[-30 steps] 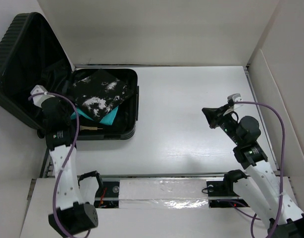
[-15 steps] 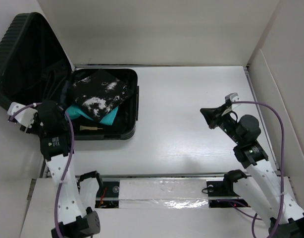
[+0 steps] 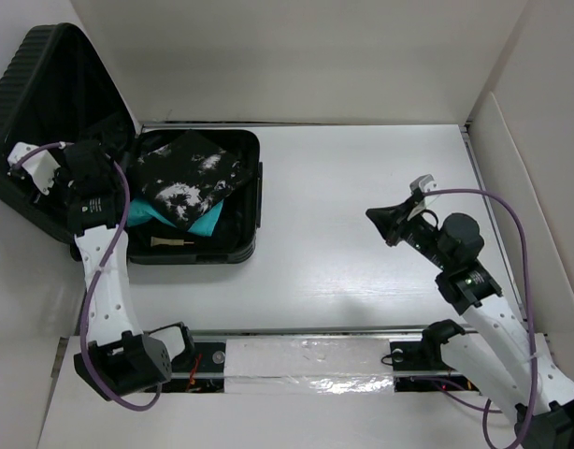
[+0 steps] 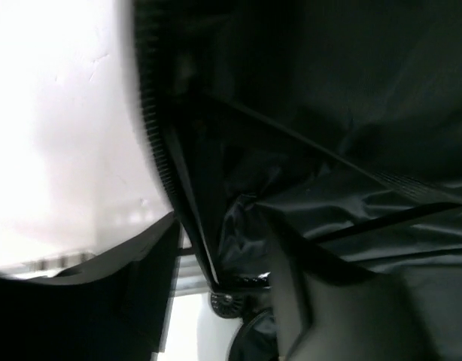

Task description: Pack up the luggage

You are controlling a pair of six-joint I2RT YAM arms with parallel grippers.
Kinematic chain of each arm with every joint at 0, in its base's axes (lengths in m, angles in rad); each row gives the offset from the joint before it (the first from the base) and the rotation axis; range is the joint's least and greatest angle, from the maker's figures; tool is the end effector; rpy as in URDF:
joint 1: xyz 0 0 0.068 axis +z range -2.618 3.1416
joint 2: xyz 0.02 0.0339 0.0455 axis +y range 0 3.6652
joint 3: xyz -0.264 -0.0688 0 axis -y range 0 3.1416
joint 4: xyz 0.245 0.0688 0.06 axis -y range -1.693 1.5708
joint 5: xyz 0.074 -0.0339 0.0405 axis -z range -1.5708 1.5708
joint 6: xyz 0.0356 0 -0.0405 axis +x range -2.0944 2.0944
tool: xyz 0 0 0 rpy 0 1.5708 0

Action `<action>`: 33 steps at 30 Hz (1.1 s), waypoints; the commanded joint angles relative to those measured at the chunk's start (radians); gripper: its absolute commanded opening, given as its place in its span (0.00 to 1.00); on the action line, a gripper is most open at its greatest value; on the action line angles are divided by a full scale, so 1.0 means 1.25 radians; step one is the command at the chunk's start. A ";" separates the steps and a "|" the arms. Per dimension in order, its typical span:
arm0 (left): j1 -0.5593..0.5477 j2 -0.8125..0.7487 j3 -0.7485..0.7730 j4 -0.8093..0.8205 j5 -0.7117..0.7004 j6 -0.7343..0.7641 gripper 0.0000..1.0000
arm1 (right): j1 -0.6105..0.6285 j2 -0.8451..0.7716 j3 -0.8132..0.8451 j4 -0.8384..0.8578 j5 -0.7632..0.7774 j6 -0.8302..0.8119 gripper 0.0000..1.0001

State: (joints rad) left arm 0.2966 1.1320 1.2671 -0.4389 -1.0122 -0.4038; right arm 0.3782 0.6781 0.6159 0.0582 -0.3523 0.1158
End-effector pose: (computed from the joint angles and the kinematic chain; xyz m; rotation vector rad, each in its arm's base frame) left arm 0.2122 0.0964 0.4172 -1.2167 1.3411 0.8622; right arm 0.1535 0.0742 0.3233 -0.4871 1.5384 0.6612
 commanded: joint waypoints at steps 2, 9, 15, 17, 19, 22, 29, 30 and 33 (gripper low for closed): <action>0.003 0.022 0.036 0.036 -0.036 0.040 0.37 | 0.020 0.017 0.037 0.027 0.004 -0.023 0.10; 0.003 0.030 0.034 0.065 -0.019 0.044 0.05 | 0.048 0.056 0.041 0.026 0.050 -0.028 0.11; -0.037 0.010 0.010 0.119 0.021 0.102 0.00 | 0.074 0.067 0.047 0.020 0.092 -0.034 0.11; -0.078 -0.010 -0.023 0.161 0.022 0.177 0.00 | 0.083 0.074 0.047 0.023 0.109 -0.035 0.11; -0.140 -0.033 -0.040 0.201 0.033 0.215 0.00 | 0.100 0.086 0.048 0.025 0.122 -0.036 0.11; -0.267 -0.070 -0.108 0.307 0.016 0.352 0.00 | 0.115 0.102 0.056 0.023 0.132 -0.039 0.11; -0.475 -0.152 -0.215 0.316 0.009 0.430 0.00 | 0.131 0.110 0.062 0.009 0.177 -0.047 0.12; -0.475 -0.169 -0.217 0.274 0.045 0.412 0.00 | 0.138 0.106 0.062 0.010 0.181 -0.047 0.12; -0.475 -0.256 -0.231 0.219 0.240 0.369 0.00 | 0.138 0.103 0.058 0.012 0.195 -0.045 0.12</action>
State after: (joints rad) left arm -0.2749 0.8913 0.9825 -0.1719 -1.0607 0.1310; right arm 0.5388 0.8230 0.6411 0.0509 -0.1493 0.0746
